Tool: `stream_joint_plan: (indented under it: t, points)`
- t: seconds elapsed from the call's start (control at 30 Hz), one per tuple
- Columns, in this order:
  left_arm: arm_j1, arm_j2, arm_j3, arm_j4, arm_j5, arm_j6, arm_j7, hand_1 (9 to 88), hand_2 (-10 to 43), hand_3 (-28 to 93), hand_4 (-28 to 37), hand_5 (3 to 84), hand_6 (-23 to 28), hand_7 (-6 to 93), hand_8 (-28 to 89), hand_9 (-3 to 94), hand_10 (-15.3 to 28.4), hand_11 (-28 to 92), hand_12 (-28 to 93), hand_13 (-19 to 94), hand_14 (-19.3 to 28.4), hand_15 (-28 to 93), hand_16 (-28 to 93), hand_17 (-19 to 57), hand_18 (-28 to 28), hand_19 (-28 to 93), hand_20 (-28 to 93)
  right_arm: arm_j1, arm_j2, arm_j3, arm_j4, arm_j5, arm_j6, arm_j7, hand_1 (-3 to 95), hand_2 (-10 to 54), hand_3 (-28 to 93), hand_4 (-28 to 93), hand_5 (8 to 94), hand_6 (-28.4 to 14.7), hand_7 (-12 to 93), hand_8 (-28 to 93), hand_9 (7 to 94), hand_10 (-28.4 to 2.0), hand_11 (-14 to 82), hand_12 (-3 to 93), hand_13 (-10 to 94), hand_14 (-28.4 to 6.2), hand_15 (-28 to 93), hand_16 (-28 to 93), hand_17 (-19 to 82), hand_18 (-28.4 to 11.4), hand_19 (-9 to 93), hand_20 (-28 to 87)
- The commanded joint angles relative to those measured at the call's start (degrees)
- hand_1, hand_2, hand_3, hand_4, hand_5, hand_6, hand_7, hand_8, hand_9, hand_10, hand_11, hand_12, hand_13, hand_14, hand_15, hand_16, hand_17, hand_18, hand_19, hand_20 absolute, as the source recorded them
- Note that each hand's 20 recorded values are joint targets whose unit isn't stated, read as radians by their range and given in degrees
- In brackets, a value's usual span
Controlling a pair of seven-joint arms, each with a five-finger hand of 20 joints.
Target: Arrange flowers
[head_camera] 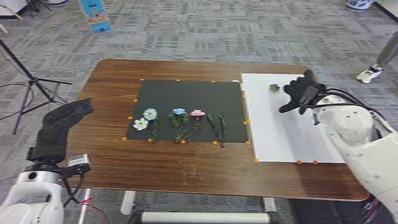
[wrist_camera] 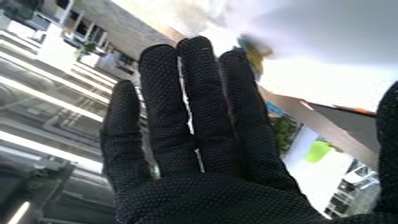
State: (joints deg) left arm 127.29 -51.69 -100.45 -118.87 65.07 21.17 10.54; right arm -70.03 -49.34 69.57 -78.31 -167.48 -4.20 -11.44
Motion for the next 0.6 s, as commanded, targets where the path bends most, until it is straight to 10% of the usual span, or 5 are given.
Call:
stream_joint_plan:
  t: [0.03, 0.6]
  points:
    - [0.49, -0.63, -0.02, -0.69, 0.30, 0.16, 0.14, 25.3, 1.2, 72, -25.4, 45.0, 2.4, 16.2, -8, 46.3, 11.7, 19, 12, 33, 12.5, 9, 1, 2.6, 7.2, 2, 13, 2.82, -1.70, 1.75, 1.64, -5.16, 1.47, 0.88, 15.1, -9.5, 70, -28, 54.5, -2.0, 20, -10, 63.3, -14.5, 21.7, 24.7, 47, -18.9, 54, 34, 14, -23.1, 58, 59]
    - [0.24, -0.82, 0.59, -0.78, 0.29, -0.55, -0.24, 25.4, 1.1, 72, -25.3, 45.1, 2.5, 16.3, -8, 46.4, 11.8, 19, 12, 33, 12.6, 10, 0, 2.8, 7.1, 2, 13, 0.46, -4.76, 8.73, 6.58, -12.31, -0.66, -0.17, 17.1, -9.5, 70, -27, 54.8, -1.5, 21, -10, 63.8, -14.3, 22.1, 24.6, 47, -18.7, 54, 34, 15, -22.9, 58, 58]
